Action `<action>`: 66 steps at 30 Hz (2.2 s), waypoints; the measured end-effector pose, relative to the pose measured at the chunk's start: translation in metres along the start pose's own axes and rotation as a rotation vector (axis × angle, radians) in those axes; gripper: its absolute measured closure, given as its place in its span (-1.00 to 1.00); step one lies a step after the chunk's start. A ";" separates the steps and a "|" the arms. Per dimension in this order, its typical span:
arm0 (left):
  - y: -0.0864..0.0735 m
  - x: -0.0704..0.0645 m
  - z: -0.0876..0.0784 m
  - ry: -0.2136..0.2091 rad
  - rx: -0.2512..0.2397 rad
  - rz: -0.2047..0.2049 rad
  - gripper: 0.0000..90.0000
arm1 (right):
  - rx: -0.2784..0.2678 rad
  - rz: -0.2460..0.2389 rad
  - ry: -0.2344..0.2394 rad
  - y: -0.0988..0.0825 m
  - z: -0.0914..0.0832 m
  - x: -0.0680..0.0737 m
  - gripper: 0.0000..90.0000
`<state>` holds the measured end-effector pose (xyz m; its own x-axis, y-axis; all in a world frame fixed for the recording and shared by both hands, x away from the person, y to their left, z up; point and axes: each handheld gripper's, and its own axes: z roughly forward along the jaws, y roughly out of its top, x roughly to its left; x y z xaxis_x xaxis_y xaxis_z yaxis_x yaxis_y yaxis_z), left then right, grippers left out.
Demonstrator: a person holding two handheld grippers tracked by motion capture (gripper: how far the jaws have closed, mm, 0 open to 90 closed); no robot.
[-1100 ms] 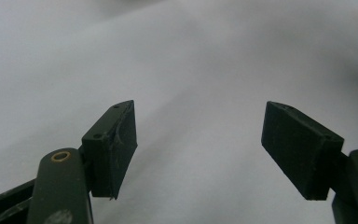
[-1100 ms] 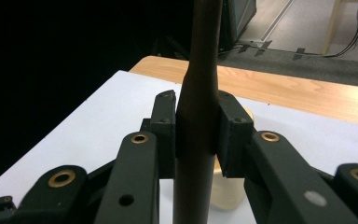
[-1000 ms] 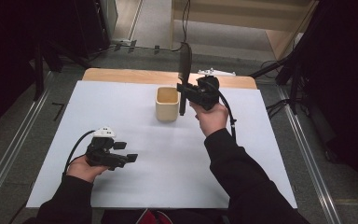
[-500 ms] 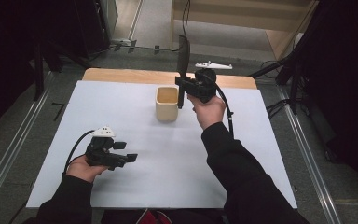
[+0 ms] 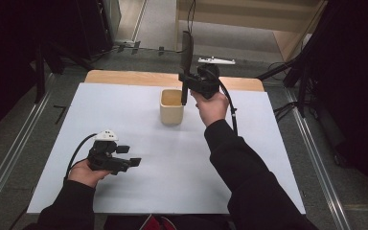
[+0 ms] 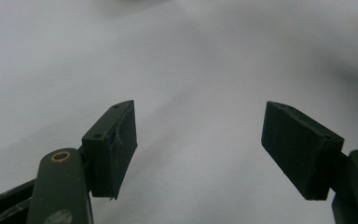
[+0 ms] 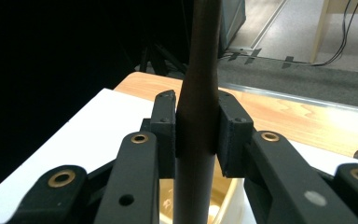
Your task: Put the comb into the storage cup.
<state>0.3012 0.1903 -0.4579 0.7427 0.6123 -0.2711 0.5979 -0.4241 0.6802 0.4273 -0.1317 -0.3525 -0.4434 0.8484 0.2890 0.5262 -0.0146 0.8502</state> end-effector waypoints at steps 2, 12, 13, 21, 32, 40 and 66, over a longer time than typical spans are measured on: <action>0.000 0.000 0.000 -0.001 -0.001 0.000 -0.40 | 0.002 0.004 -0.007 0.001 0.002 -0.001 0.55; 0.000 0.001 0.000 -0.004 -0.004 -0.002 -0.40 | 0.006 -0.016 -0.029 0.009 0.015 0.000 0.55; 0.000 0.001 0.000 -0.004 -0.004 -0.002 -0.40 | 0.006 -0.021 -0.031 0.010 0.016 0.000 0.55; 0.000 0.001 0.000 -0.003 -0.004 -0.001 -0.40 | 0.003 -0.019 -0.041 0.010 0.025 -0.004 0.55; 0.000 0.001 -0.001 -0.004 -0.004 -0.001 -0.40 | 0.004 -0.015 -0.035 0.007 0.035 -0.003 0.55; 0.000 0.002 -0.001 -0.002 -0.003 -0.002 -0.40 | 0.009 -0.029 -0.038 0.005 0.040 -0.003 0.55; 0.000 0.002 0.000 -0.004 0.000 -0.001 -0.40 | 0.008 -0.053 -0.033 -0.010 0.053 0.001 0.55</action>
<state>0.3023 0.1915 -0.4581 0.7434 0.6103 -0.2739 0.5983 -0.4235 0.6803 0.4597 -0.1024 -0.3838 -0.4466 0.8649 0.2289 0.5088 0.0350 0.8602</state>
